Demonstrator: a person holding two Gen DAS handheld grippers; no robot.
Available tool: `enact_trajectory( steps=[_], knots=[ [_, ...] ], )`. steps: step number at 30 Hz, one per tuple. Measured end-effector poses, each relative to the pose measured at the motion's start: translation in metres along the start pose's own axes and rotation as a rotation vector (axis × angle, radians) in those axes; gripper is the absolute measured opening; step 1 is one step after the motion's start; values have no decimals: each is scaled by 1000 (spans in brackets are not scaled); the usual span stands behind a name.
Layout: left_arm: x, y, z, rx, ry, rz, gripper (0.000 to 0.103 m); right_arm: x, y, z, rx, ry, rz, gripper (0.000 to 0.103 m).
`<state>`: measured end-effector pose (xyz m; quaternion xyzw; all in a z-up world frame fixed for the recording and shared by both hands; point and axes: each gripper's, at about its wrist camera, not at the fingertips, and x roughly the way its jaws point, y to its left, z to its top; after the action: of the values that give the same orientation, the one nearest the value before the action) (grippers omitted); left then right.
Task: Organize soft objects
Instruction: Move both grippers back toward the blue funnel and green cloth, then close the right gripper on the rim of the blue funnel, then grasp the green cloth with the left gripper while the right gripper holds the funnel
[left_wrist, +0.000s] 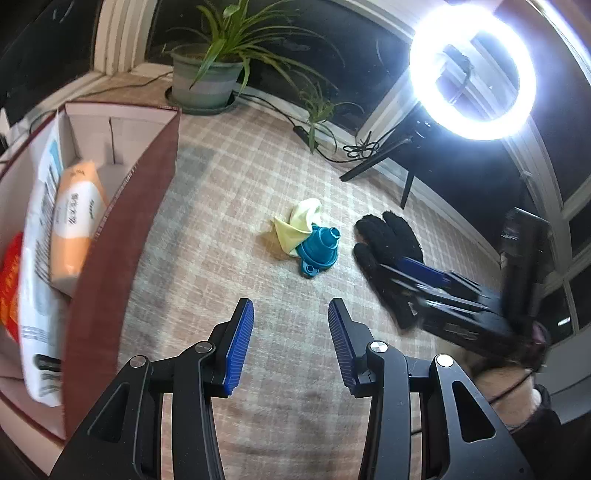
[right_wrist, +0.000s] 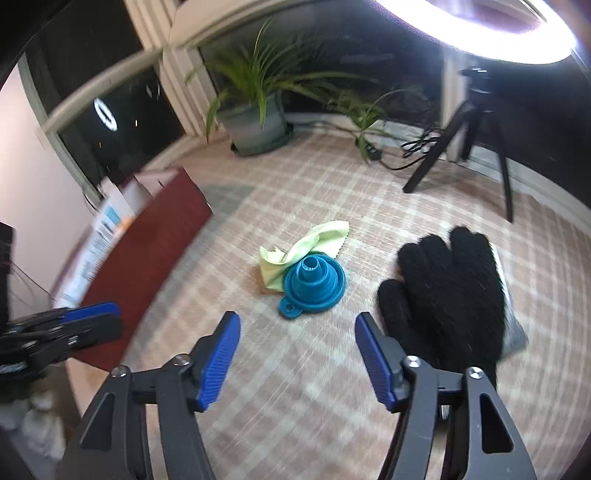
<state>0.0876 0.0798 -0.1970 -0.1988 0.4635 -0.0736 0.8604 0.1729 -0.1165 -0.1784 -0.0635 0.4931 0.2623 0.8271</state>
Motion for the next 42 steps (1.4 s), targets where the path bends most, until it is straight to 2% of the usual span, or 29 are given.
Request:
enact_trajectory(
  steps=[1,7,11,17,27,33,42],
  knots=[
    [1,0,0,-8,-4,0,40,12,2,4,-19,20,-6,50],
    [11,2,5,-68,-13,-2,40,60,-4,21,-39,79,-22,48],
    [14,1,8,-97,-16,12,40,82,-9,31,-44,104,-6,47],
    [9,-9,9,-102,-35,30,40,101,-17,35,-63,131,9,37],
    [53,-22,9,-115,-1,53,40,89,-44,32,-80,143,45,36],
    [89,-12,24,-159,-5,78,41,86,-46,26,-116,163,78,36],
    [134,-8,50,-151,21,73,41,85,-46,23,-109,147,91,36]
  ],
)
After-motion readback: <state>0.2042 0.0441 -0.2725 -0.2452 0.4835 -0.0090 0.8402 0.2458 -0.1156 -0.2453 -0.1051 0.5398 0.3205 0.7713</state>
